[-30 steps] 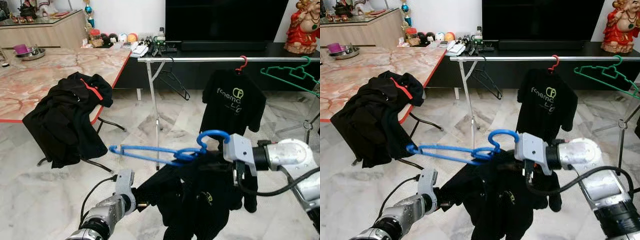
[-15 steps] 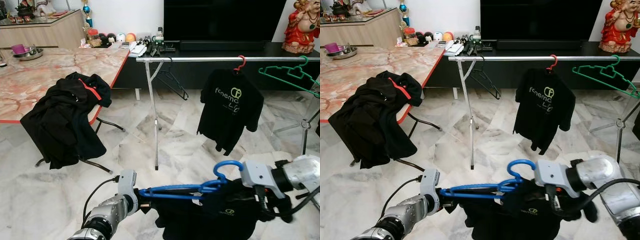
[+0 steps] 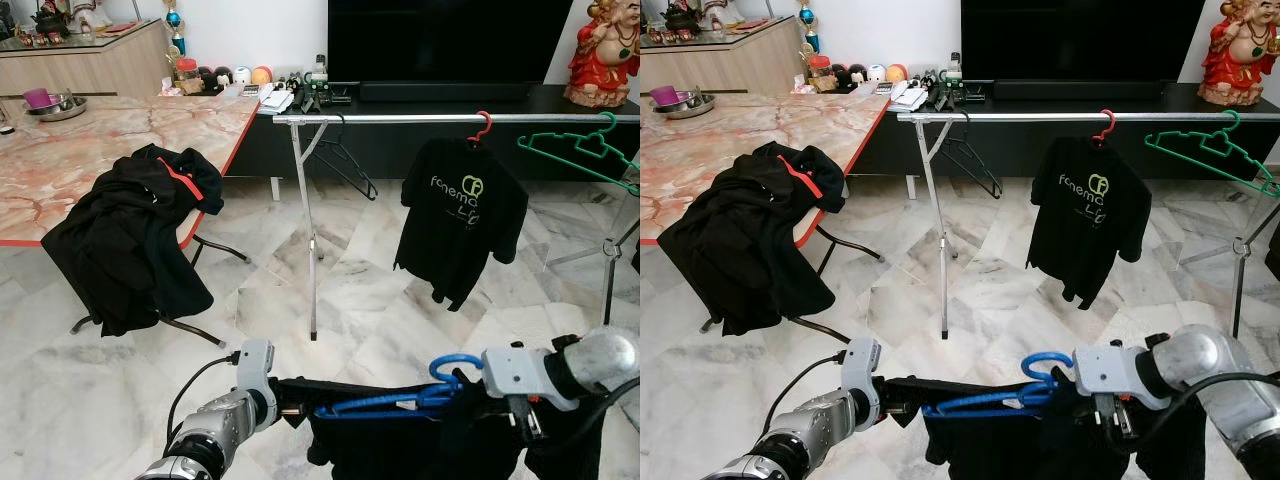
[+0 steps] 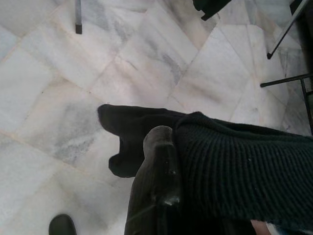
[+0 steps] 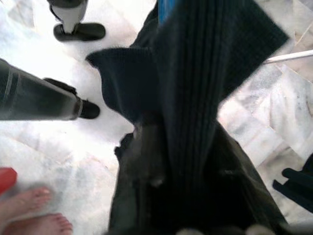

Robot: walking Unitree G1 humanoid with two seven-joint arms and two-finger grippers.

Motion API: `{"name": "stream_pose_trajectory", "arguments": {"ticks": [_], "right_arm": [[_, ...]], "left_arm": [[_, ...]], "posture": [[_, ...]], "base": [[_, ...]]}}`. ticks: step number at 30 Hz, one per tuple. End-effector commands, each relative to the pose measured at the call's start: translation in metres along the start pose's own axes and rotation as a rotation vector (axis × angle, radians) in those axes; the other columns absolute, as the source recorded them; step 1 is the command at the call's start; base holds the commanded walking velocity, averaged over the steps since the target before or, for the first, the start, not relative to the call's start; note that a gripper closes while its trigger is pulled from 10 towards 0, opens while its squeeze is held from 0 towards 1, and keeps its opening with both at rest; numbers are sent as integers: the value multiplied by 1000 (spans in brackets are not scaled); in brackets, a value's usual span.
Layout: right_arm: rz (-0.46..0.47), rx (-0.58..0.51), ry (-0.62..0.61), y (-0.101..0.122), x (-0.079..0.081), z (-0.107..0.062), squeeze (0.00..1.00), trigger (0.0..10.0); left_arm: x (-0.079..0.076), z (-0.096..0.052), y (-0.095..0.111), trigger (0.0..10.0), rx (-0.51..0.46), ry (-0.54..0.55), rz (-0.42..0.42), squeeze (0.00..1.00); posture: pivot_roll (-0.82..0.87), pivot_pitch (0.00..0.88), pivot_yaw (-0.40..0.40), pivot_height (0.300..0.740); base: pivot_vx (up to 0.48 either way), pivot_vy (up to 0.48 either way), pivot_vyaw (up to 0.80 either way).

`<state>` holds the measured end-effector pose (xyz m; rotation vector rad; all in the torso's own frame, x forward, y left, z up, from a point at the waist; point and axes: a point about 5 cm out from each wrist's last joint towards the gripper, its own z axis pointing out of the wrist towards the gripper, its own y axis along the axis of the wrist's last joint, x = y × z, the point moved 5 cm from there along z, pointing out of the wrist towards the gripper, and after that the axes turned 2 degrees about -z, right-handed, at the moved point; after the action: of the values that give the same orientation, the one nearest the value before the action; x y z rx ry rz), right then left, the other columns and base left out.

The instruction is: Hang hanger

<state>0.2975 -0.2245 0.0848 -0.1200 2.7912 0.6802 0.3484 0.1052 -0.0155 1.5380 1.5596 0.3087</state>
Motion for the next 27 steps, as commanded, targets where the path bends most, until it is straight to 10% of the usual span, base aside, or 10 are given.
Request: {"name": "stream_pose_trajectory", "arguments": {"ticks": [1, 27], "right_arm": [[-10, 57, -64, -9, -12, -8, 0, 0], [-7, 60, -272, -10, -34, 14, 0, 0]], "left_arm": [[12, -4, 1, 0, 2, 36, 12, 0], [0, -3, -2, 0, 26, -53, 92, 0]], "posture": [[-10, 55, 5, 740], [-10, 56, 5, 740]], "base": [[0, 0, 0], [0, 0, 0]]}}
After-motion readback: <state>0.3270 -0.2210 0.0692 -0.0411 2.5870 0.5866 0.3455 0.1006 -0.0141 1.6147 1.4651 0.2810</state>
